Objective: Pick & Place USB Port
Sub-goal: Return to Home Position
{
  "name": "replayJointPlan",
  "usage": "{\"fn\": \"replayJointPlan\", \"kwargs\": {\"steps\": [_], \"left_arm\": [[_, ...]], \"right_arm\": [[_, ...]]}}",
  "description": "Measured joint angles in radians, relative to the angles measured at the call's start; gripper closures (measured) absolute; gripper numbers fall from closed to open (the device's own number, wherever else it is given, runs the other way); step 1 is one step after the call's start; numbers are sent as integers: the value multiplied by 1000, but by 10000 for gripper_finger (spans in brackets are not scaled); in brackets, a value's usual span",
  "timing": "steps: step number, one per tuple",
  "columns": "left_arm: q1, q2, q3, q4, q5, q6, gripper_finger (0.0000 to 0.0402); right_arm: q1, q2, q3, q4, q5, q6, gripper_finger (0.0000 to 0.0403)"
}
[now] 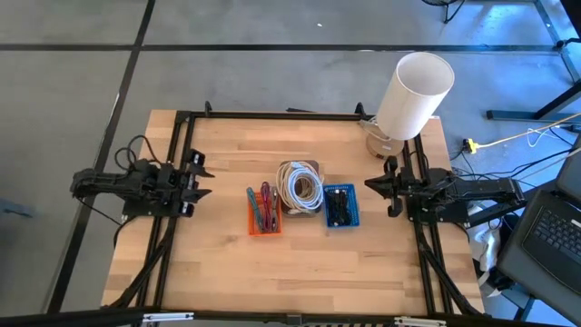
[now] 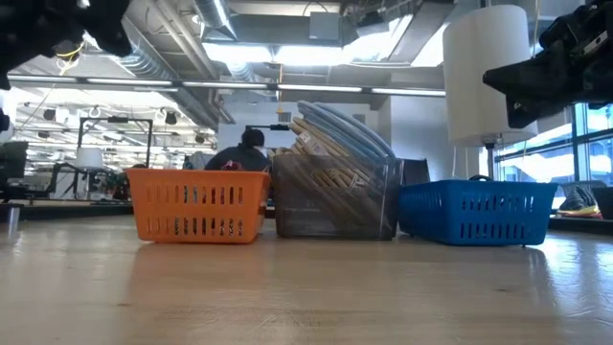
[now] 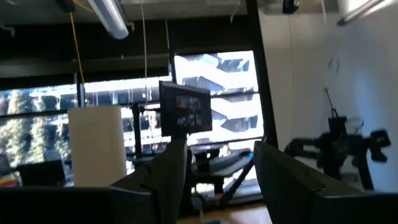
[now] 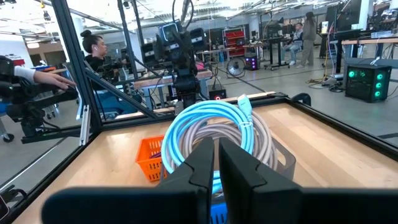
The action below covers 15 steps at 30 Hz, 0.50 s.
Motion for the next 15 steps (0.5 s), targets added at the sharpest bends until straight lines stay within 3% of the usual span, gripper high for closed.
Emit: {"fn": "replayJointPlan", "kwargs": {"steps": [10,15], "left_arm": [[27,0,0,-223,69,-26,224],[27,0,0,-356,54,-27,226]], "right_arm": [[0,0,0,0,0,0,375],[0,0,0,0,0,0,375]]}}
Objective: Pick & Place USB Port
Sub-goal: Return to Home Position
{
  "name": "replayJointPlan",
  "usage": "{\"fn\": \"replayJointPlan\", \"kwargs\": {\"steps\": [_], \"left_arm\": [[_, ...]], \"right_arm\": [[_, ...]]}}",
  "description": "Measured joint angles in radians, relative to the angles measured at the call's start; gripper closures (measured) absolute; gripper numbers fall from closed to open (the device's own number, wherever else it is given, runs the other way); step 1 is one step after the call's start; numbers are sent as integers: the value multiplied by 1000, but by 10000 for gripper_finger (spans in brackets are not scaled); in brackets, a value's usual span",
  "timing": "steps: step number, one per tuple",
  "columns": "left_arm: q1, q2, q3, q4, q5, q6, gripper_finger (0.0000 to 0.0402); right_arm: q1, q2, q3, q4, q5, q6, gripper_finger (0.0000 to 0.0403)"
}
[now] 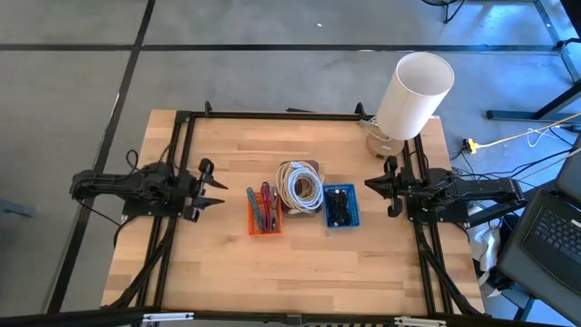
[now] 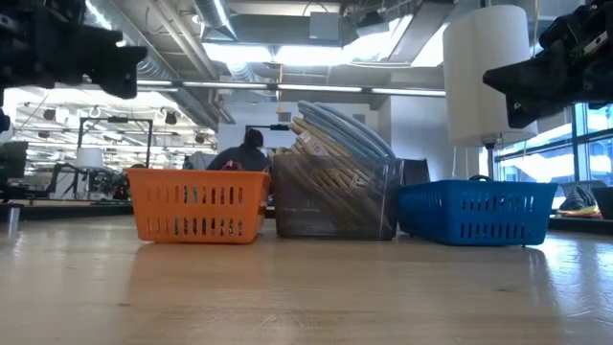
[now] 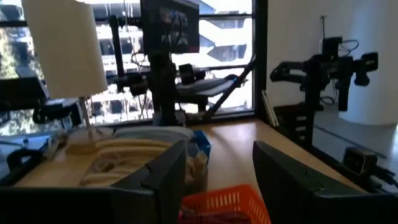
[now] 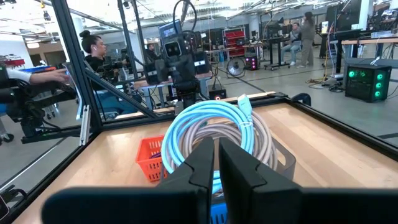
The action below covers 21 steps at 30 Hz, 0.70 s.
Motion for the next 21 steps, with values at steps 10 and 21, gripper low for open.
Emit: {"fn": "replayJointPlan", "kwargs": {"steps": [10,21], "left_arm": [[0,0,0,-72,-3,0,226],[0,0,0,-74,-3,0,226]], "right_arm": [[0,0,0,0,0,0,375],[0,0,0,0,0,0,375]]}}
